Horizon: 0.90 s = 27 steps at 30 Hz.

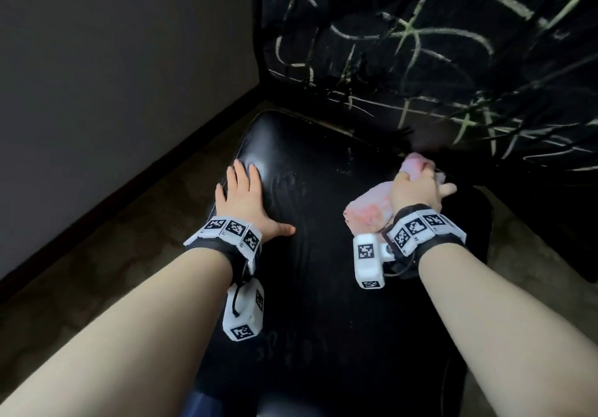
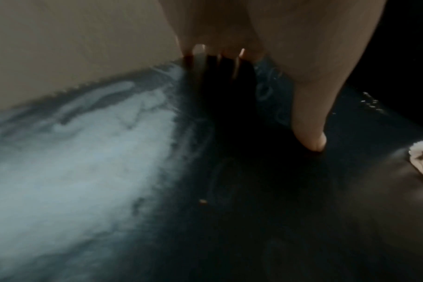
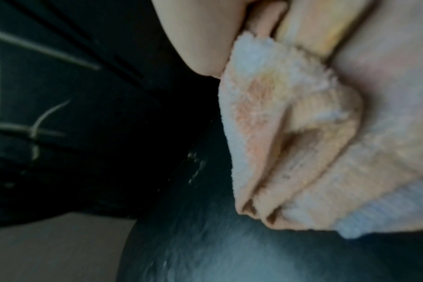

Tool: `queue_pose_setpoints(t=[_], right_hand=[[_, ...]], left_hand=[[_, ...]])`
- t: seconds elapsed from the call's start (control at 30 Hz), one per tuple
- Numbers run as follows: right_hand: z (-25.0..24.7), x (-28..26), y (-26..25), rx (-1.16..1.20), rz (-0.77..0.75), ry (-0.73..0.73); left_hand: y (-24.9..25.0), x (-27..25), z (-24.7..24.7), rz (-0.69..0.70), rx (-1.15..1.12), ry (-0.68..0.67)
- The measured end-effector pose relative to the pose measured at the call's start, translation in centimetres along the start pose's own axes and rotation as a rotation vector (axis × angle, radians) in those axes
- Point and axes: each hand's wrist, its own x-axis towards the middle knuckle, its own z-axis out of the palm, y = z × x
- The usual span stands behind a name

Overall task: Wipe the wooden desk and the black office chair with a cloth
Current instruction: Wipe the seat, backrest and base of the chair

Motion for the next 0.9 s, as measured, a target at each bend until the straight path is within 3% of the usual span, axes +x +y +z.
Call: queue_pose_setpoints(t=[0.23,0.63,0.77,0.9], right_hand=[[3.8,-2.9,-6.1,-0.005,-0.084,-0.082],[6.2,-4.8,-9.5,-0.047,-0.140,-0.061],[7.7,-6.6,-11.6,-0.039,-0.231,-0.111],[9.3,-8.9,-14.1,-0.107,-0.481,-0.245]], left_hand=[[-3.0,0.6,-1.0,0.157,-0.104,-0.040],[-6.8,1.4,-1.0,0.216,-0.433,-0.067],[-7.2,1.7,-0.9,0.232,-0.489,-0.065],[-7.9,1.9,-0.7,0.266,-0.650,-0.043]])
